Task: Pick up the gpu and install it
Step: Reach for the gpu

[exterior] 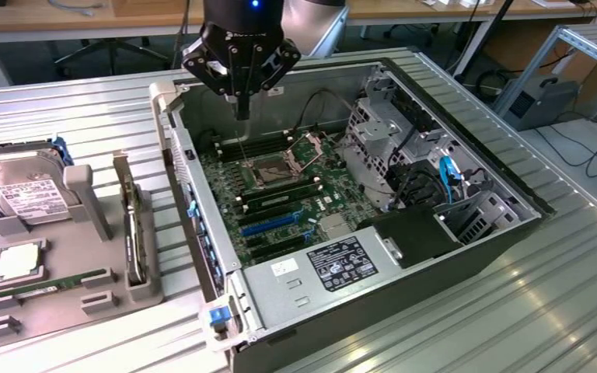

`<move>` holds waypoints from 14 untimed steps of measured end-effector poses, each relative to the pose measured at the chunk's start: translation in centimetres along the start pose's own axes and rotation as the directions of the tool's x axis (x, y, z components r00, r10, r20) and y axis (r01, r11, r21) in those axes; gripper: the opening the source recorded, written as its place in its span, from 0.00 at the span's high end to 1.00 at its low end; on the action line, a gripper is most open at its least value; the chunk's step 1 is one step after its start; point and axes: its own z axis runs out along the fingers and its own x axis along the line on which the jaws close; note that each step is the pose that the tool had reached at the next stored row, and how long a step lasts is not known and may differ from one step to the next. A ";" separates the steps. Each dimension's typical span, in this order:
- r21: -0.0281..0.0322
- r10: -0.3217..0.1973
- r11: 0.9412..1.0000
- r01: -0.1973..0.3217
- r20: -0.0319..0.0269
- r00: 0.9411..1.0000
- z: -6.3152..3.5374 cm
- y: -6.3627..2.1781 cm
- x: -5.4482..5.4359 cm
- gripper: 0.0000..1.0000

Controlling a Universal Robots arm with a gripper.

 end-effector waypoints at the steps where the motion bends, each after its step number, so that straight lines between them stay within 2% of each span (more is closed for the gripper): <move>1: 0.000 0.000 1.000 0.000 0.000 1.000 0.00 -0.01 0.1 0.89; 14: 0.000 0.000 1.000 0.000 0.000 1.000 -0.03 -0.08 1.1 0.89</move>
